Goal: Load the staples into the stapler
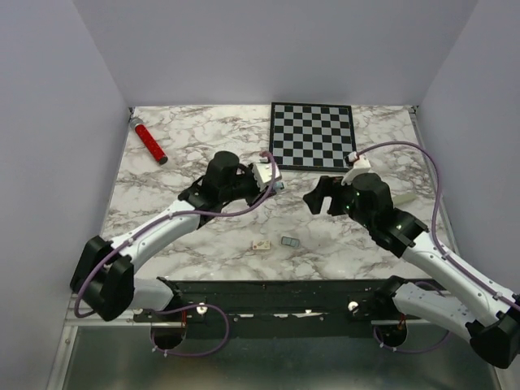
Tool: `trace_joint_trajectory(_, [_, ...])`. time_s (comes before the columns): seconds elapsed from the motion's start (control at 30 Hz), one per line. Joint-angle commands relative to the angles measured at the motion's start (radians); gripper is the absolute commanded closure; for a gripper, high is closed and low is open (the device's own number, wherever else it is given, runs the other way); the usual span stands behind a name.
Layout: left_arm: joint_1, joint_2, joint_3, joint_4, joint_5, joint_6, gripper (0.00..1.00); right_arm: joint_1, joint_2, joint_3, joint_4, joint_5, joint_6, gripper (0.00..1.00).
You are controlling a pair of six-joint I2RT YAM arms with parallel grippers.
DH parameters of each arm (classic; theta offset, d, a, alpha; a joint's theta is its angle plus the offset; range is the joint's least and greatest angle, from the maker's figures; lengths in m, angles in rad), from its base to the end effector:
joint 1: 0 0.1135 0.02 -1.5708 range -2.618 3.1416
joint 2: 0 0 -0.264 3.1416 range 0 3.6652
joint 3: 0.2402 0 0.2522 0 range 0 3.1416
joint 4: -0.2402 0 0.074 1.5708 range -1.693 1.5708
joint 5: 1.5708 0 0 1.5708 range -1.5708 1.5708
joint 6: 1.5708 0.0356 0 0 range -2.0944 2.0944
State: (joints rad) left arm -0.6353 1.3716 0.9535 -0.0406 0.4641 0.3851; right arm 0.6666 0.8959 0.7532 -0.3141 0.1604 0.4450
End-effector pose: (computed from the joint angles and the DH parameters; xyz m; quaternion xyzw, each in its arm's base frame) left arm 0.2408 -0.1973 0.2808 0.5096 0.6620 -0.2579 0.4853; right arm 0.1638 0.1217 0.2960 -0.0515 0.8456 0.2203 0.4835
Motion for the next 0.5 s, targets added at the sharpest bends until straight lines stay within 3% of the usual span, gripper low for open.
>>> trace_joint_trajectory(0.0, [-0.004,-0.161,-0.137,0.289,0.071,-0.238,1.00,0.004,0.035,0.101,0.040,-0.059,0.115,0.01])
trace_joint_trajectory(0.2, [-0.015,-0.279,-0.229,0.384,0.097,-0.330,1.00,0.004,0.113,0.178,0.067,-0.186,0.188,0.09])
trace_joint_trajectory(0.47, [-0.027,-0.318,-0.246,0.403,0.111,-0.354,1.00,0.004,0.192,0.209,0.128,-0.305,0.245,0.27])
